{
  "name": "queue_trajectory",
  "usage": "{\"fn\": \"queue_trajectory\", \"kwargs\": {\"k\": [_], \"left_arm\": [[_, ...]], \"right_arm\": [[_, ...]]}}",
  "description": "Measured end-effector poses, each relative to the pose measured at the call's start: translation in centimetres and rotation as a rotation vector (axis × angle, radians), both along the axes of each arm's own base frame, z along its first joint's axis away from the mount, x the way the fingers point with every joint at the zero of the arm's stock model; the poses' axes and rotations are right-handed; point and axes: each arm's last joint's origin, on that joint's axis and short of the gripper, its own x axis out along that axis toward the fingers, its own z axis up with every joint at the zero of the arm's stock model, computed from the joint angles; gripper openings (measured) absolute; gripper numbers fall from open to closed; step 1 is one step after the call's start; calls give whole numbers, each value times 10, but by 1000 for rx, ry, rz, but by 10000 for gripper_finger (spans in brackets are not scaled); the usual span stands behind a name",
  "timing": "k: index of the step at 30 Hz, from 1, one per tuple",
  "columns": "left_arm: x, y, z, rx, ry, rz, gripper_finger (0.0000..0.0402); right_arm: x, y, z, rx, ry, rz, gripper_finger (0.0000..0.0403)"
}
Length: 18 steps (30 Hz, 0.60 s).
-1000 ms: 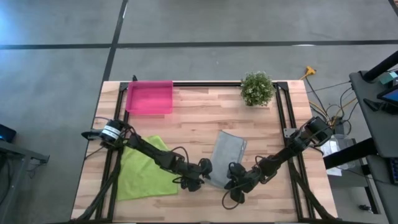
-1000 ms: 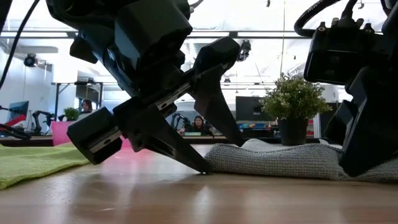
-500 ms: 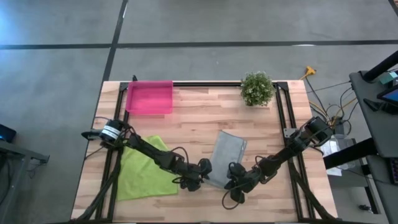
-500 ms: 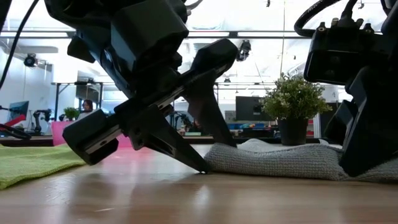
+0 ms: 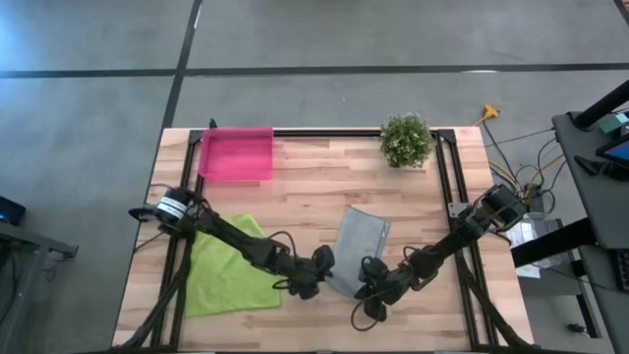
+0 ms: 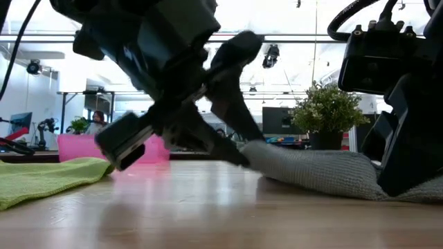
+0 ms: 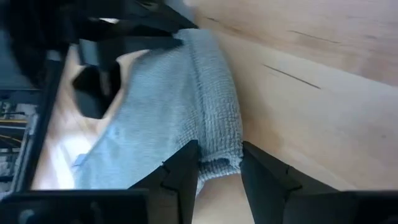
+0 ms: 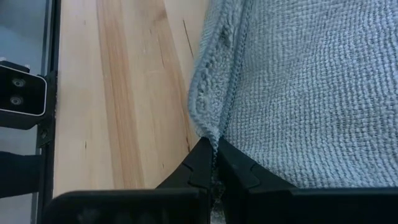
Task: Roll microfiber towels into tight, uniform cylinder then place into a basket
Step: Roll the blue microfiber cloth
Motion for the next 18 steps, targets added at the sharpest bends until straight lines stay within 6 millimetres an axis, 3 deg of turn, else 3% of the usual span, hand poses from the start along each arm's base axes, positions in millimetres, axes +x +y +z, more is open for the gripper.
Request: {"fn": "queue_trajectory", "kwargs": {"k": [10, 18], "left_arm": [[-7, -2, 7, -18, 24, 10, 102], [-26, -5, 13, -36, 32, -3, 102]], "right_arm": [[0, 0, 0, 16, 4, -17, 9], [0, 0, 0, 21, 2, -19, 9]]}}
